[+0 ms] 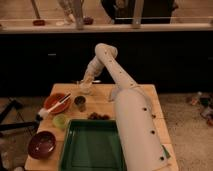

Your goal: Place fork in paper cup

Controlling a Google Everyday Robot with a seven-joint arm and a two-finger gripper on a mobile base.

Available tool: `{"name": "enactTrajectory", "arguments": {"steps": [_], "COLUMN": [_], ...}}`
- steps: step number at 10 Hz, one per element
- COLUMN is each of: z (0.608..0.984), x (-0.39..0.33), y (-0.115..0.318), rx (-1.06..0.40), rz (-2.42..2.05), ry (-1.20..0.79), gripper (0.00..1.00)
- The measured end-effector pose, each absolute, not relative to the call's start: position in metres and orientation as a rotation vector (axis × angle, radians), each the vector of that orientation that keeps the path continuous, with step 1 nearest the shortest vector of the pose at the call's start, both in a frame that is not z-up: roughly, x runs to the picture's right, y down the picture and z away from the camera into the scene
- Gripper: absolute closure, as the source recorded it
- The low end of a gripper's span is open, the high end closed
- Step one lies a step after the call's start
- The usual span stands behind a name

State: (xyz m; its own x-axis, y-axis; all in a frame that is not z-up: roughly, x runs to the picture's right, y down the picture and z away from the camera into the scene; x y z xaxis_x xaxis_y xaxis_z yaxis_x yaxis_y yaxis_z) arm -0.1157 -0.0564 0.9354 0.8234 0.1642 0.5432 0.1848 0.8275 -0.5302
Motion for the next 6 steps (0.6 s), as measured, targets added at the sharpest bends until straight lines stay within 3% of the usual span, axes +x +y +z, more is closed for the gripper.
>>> {"name": "enactTrajectory", "arguments": {"steps": [6], "z": [0.9393], "x": [-0.1173], "y": [-0.0553], "rx": [-0.616], "rz": [-0.017], "ry": [-0.606], "gripper": [1.00]}}
